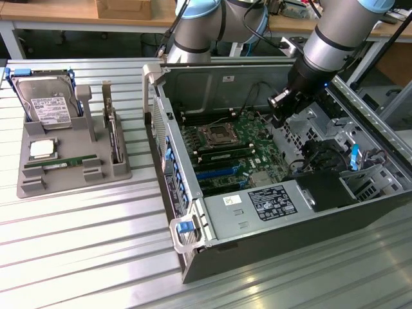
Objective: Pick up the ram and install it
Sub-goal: 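Press down the ram until it locks into place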
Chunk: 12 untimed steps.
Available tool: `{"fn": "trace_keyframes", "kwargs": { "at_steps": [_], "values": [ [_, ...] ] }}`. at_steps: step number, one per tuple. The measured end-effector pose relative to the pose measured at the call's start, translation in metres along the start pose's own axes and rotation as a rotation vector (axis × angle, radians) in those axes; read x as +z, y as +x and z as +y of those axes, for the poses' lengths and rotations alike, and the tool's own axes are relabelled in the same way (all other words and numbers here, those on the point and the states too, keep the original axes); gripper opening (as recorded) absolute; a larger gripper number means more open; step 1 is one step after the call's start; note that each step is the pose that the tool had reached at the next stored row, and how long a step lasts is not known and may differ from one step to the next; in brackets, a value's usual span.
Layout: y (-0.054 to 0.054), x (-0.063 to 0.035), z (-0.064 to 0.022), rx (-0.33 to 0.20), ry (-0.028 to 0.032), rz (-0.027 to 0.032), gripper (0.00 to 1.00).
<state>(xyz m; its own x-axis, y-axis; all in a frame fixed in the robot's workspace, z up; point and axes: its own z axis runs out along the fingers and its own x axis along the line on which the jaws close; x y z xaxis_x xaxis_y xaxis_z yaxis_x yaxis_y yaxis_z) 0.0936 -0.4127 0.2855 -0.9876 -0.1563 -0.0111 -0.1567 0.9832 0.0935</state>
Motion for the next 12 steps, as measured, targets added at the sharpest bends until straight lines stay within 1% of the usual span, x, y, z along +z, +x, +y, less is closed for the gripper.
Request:
{"fn": "trace_keyframes", "kwargs": {
  "at_steps": [1, 2, 3, 4, 6, 12],
  "values": [
    [0.0000, 0.0000, 0.0000, 0.013, 0.0004, -0.0011, 0.10],
    [0.0000, 0.0003, 0.0000, 0.044, 0.0012, -0.0040, 0.10],
    [0.0000, 0.0004, 0.0000, 0.063, 0.0022, -0.0057, 0.10],
    [0.0000, 0.0006, -0.0001, 0.097, 0.0040, -0.0087, 0.10],
    [0.0000, 0.0008, -0.0001, 0.133, 0.0055, -0.0119, 0.10],
    [0.0000, 0.0008, -0.0001, 0.138, 0.0057, -0.0123, 0.10]
  ]
}}
